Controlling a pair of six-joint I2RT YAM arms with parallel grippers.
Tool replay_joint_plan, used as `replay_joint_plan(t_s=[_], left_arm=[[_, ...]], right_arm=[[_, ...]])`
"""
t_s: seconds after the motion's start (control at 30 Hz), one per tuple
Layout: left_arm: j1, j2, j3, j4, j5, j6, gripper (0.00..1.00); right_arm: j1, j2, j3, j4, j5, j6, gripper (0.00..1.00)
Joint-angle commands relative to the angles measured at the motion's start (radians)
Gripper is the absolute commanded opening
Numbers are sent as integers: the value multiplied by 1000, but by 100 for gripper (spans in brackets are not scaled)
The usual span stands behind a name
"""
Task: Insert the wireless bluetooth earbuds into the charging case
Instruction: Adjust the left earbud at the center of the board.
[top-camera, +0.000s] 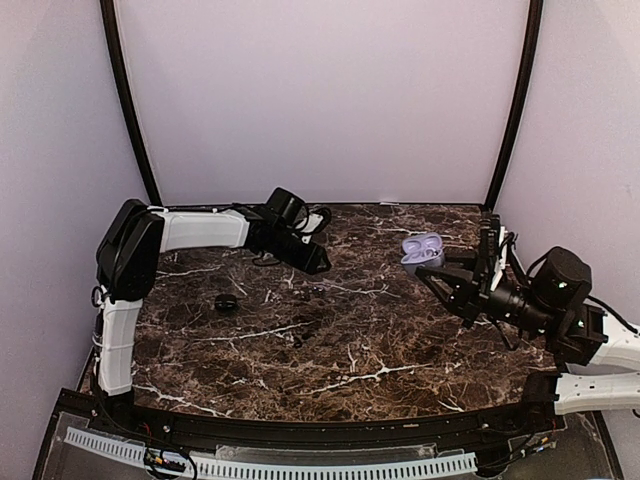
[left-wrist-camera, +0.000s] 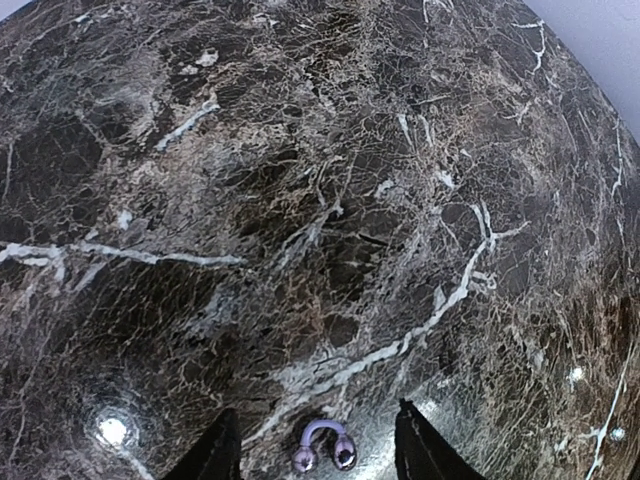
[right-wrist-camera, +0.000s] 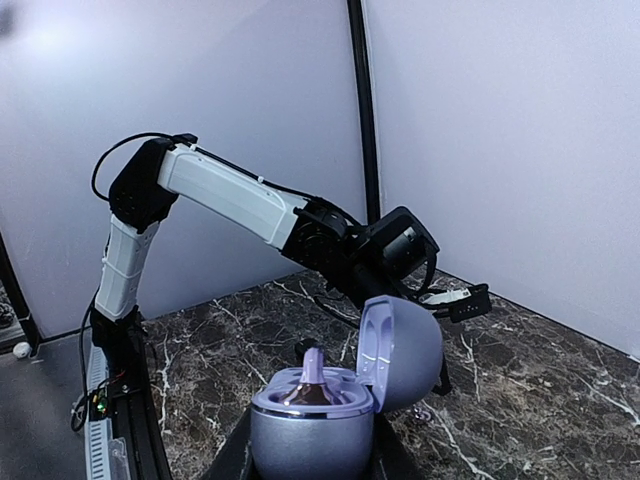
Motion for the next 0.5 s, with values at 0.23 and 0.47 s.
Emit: replay_joint_plan(t_s=[0.23, 0.47], left_arm=[[-62, 131, 144, -176, -67, 31, 62], [-69, 142, 175, -289, -173, 35, 60]], right_arm=[[-9, 8, 0, 35, -28, 3, 0], [-11, 28, 14, 31, -42, 3, 0]])
